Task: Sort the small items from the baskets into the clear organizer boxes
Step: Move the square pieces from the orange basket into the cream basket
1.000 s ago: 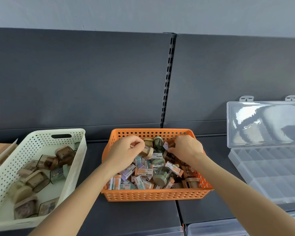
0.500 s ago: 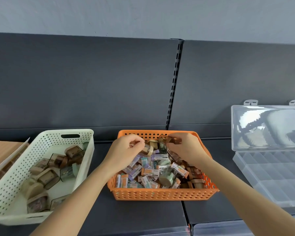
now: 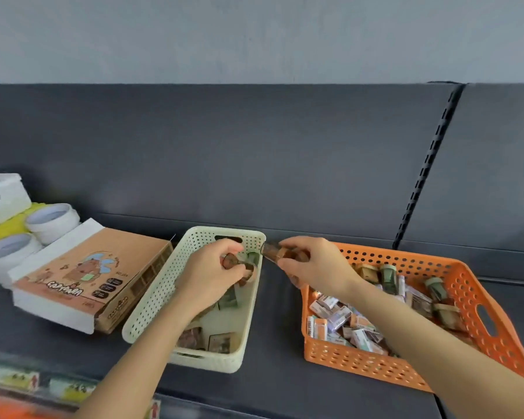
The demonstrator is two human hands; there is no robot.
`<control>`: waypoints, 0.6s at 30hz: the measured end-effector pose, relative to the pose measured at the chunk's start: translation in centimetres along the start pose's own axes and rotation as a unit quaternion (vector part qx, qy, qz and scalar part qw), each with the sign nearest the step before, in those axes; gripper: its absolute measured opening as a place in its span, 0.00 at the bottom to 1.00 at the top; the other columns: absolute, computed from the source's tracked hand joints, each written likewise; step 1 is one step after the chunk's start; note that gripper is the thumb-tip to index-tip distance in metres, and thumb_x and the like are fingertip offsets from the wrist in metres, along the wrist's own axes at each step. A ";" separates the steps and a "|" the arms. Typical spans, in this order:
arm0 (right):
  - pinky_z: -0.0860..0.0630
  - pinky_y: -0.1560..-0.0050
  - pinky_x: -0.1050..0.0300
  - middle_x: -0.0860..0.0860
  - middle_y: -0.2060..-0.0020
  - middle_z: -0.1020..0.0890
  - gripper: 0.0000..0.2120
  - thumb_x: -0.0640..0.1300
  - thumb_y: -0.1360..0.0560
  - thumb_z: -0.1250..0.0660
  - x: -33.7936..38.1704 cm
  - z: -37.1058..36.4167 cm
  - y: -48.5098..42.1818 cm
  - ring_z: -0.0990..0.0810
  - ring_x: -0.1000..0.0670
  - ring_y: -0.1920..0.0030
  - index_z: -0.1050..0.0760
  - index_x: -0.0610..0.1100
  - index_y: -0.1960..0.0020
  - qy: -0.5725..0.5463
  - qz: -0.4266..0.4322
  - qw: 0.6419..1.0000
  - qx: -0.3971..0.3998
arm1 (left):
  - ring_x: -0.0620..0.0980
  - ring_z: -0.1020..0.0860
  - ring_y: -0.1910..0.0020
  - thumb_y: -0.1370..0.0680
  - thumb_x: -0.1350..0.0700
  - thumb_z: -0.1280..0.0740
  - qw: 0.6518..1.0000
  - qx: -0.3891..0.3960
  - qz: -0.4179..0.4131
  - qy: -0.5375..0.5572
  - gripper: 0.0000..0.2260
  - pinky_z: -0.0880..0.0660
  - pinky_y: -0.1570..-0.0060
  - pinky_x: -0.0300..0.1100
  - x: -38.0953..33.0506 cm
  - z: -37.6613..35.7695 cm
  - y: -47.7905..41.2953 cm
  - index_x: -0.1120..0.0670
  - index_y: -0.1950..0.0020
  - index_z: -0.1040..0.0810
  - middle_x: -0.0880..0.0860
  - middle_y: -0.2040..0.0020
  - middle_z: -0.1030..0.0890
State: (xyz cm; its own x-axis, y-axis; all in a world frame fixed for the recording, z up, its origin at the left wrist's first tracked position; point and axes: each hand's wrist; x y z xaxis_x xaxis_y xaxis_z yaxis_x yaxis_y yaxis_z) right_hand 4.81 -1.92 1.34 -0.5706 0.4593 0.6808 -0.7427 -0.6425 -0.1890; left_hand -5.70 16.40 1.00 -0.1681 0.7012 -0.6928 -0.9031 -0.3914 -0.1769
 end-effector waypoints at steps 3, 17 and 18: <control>0.26 0.59 0.66 0.54 0.53 0.18 0.17 0.49 0.25 0.34 1.6 -3.2 -1.9 0.22 0.56 0.59 0.24 0.50 0.37 0.033 0.030 0.999 0.029 | 0.38 0.26 0.47 0.27 0.55 0.29 0.999 -0.011 0.036 -0.030 0.16 0.33 0.50 0.34 2.7 1.7 0.6 0.46 0.40 0.23 0.40 0.45 0.22; 0.21 0.53 0.45 0.44 0.46 0.25 0.15 0.47 0.23 0.40 3.3 -10.9 -5.1 0.23 0.41 0.50 0.28 0.45 0.38 0.259 0.105 0.948 0.153 | 0.38 0.27 0.47 0.27 0.55 0.28 0.993 0.057 0.049 -0.089 0.21 0.34 0.48 0.30 8.3 3.4 1.5 0.48 0.35 0.26 0.44 0.42 0.23; 0.21 0.53 0.46 0.44 0.46 0.26 0.15 0.47 0.23 0.40 3.3 -11.0 -5.0 0.23 0.41 0.50 0.28 0.45 0.38 0.272 0.106 0.944 0.156 | 0.38 0.27 0.46 0.27 0.55 0.28 0.993 0.061 0.052 -0.089 0.21 0.33 0.48 0.31 8.5 3.4 1.5 0.48 0.35 0.26 0.44 0.42 0.23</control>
State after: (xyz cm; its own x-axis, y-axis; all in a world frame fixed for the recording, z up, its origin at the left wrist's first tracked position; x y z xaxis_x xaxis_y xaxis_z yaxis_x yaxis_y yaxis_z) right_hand 2.79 9.60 -3.27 -0.8537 0.4921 0.1703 -0.5001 -0.8659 -0.0052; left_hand -9.78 23.78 -2.77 -0.3203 0.7592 -0.5666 -0.9165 -0.3997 -0.0175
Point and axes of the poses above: each hand's wrist, its own y-axis away from the middle knuckle, its own z-axis out of the back of the hand, x = y × z
